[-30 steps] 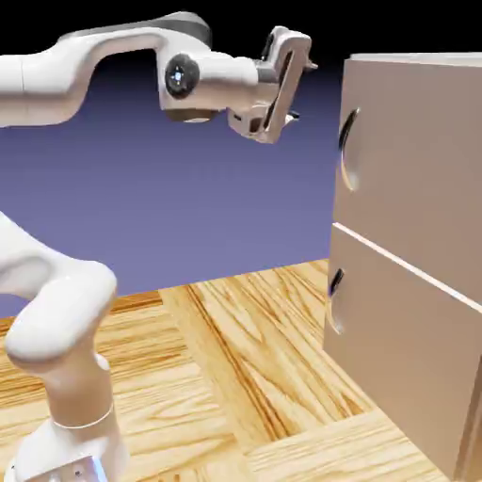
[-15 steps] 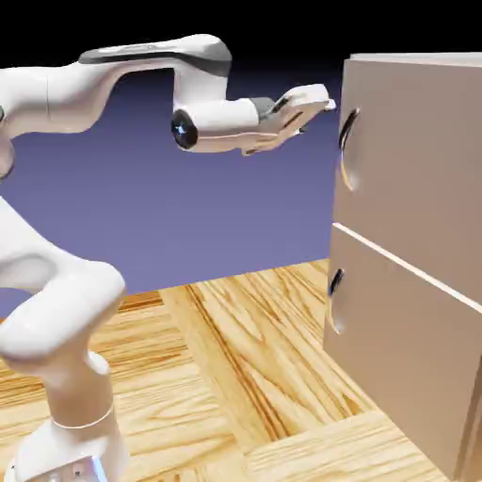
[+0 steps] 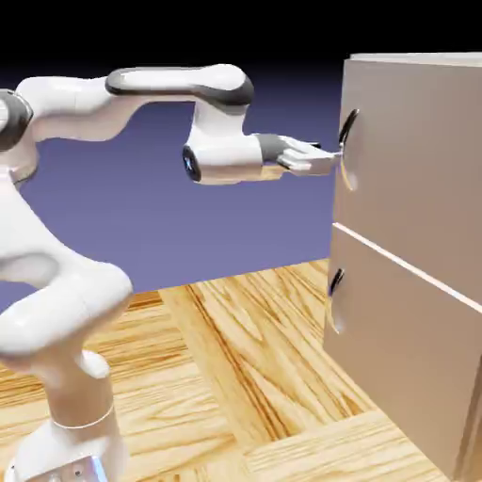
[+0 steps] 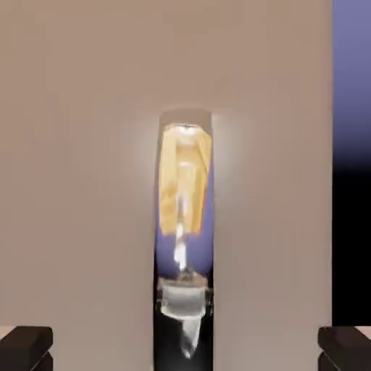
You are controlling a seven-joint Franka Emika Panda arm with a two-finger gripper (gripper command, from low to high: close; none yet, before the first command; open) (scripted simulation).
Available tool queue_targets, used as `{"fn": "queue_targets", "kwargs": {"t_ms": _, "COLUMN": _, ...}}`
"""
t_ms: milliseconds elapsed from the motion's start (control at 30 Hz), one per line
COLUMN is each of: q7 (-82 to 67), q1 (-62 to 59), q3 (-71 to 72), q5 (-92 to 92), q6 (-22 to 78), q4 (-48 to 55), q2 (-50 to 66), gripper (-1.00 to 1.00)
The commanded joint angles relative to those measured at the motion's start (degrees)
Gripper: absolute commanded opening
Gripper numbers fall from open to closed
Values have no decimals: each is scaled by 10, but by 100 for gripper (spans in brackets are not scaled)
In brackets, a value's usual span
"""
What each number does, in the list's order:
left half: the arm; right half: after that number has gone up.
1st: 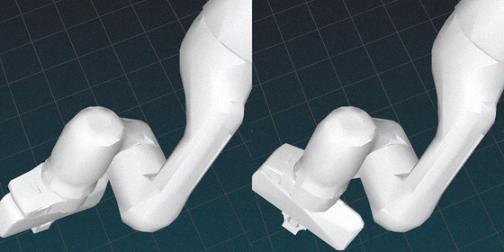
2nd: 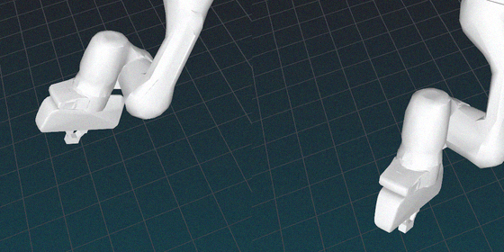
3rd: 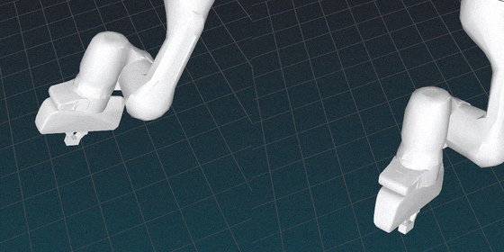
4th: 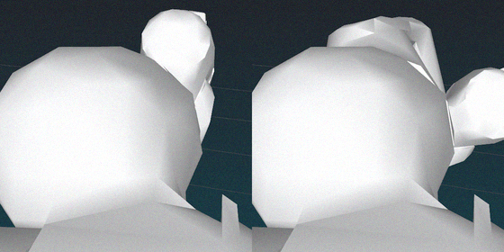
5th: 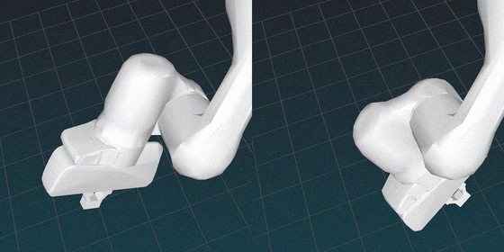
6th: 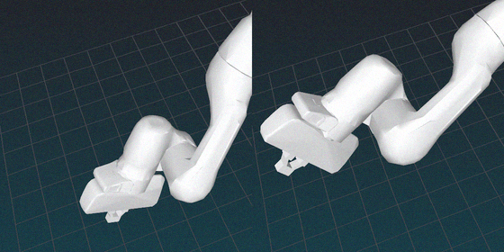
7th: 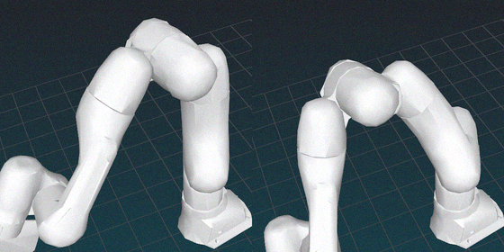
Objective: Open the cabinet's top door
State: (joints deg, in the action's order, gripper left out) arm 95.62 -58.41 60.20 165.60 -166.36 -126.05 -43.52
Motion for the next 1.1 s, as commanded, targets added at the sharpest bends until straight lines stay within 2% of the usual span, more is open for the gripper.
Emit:
{"fn": "queue_targets", "kwargs": {"t_ms": 0, "q7": -4, "q1": -23, "q3": 17, "q5": 4, "q6": 3, "q4": 17, "q2": 10, "gripper": 100}}
{"fn": "queue_targets", "kwargs": {"t_ms": 33, "q7": -4, "q1": -25, "q3": 18, "q5": 4, "q6": 3, "q4": 18, "q2": 11, "gripper": 100}}
{"fn": "queue_targets", "kwargs": {"t_ms": 67, "q7": -4, "q1": -25, "q3": 18, "q5": 4, "q6": 3, "q4": 18, "q2": 11, "gripper": -100}}
{"fn": "queue_targets", "kwargs": {"t_ms": 433, "q7": -93, "q1": 182, "q3": -154, "q5": -22, "q6": 33, "q4": -64, "q2": 62, "gripper": -100}}
{"fn": "queue_targets", "kwargs": {"t_ms": 800, "q7": 51, "q1": 399, "q3": -370, "q5": -268, "q6": 113, "q4": -221, "q2": -27, "gripper": -100}}
{"fn": "queue_targets", "kwargs": {"t_ms": 1067, "q7": 156, "q1": 484, "q3": -504, "q5": -468, "q6": 179, "q4": -314, "q2": -120, "gripper": -100}}
